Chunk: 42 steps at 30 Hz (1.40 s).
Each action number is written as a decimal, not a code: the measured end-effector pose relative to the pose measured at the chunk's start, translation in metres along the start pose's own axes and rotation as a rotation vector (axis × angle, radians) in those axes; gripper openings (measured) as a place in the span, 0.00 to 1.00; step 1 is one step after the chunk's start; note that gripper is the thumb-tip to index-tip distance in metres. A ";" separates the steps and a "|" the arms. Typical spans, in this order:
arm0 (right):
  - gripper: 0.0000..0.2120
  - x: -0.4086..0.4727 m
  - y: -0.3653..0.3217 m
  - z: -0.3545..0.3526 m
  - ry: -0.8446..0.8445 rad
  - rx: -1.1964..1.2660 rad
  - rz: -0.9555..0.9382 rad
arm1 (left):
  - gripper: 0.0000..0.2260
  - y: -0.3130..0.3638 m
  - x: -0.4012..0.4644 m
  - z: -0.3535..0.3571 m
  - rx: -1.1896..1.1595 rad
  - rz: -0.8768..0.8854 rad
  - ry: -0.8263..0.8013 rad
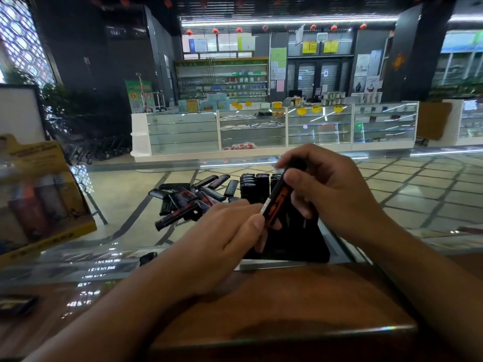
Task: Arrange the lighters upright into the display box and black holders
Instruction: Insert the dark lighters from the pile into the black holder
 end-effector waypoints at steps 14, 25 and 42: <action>0.13 0.000 0.008 0.004 0.005 -0.439 -0.048 | 0.17 -0.013 -0.031 -0.005 0.313 -0.039 -0.144; 0.15 -0.001 0.012 0.039 -0.115 -0.790 -0.219 | 0.16 -0.011 -0.037 0.003 0.358 0.050 -0.184; 0.13 -0.004 0.017 0.048 -0.177 -0.671 -0.177 | 0.17 -0.014 -0.035 0.000 0.332 0.068 -0.165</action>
Point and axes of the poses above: each hand's wrist, its own x-axis towards the middle knuckle, its own z-axis out of the palm, y = z × x, the point moved 10 cm from there along x, towards the middle knuckle, and after that the axes turned 5 degrees about y, right-handed, at the moved point
